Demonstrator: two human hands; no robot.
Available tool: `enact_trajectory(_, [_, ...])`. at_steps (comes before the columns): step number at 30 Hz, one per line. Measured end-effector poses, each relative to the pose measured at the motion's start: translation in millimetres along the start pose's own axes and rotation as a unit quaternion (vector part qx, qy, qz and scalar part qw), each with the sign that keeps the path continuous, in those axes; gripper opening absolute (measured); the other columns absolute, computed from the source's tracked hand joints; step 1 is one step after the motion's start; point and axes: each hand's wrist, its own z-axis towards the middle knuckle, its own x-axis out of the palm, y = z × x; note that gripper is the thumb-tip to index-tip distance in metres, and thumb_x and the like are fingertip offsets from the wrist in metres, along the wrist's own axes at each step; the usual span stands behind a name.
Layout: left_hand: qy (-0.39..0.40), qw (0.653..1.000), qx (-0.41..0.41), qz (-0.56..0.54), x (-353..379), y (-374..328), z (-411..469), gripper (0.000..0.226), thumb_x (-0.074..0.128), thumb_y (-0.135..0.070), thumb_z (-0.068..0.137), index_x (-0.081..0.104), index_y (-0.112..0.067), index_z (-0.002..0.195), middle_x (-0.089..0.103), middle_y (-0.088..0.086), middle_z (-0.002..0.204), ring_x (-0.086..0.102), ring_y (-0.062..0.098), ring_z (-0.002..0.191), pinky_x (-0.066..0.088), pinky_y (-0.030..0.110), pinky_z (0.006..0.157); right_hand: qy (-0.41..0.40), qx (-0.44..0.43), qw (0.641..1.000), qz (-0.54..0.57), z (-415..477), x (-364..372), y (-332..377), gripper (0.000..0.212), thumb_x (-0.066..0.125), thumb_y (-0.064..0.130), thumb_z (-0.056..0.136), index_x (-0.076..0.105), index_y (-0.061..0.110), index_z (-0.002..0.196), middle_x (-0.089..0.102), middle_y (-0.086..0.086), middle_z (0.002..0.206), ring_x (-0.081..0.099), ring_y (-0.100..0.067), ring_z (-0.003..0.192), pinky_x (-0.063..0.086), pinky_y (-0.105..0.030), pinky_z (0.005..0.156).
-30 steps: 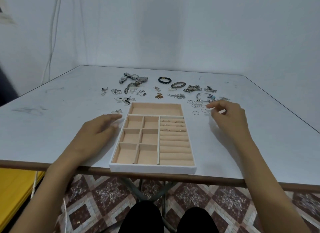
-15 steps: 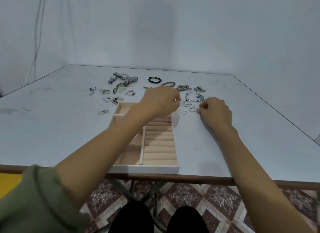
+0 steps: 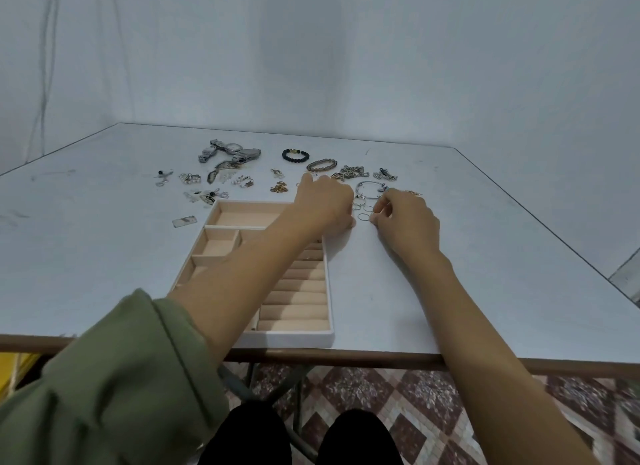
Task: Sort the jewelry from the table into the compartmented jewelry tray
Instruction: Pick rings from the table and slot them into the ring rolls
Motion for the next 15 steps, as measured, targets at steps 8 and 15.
enact_trajectory(8, [0.044,0.996,-0.034,-0.068,3,-1,6,0.029,0.053,-0.037,0.090,0.060,-0.019,0.111,0.060,0.003,0.117,0.049,0.025,0.114,0.032,0.039,0.097,-0.014,-0.015,0.994,0.105,-3,3,4,0.003,0.066,0.020,0.084,0.063,0.018,0.084,0.064,0.010,0.088,0.052,-0.012,0.076,0.033,-0.026,0.059])
enact_trajectory(15, [0.140,0.981,-0.065,-0.115,-9,4,11,0.035,0.066,-0.046,0.077,0.059,-0.022,0.100,0.061,-0.002,0.105,0.056,0.024,0.102,0.046,0.040,0.092,-0.012,-0.007,0.990,0.138,-5,2,6,0.005,0.067,0.020,0.083,0.063,0.021,0.080,0.061,0.011,0.085,0.052,-0.009,0.076,0.032,-0.020,0.055])
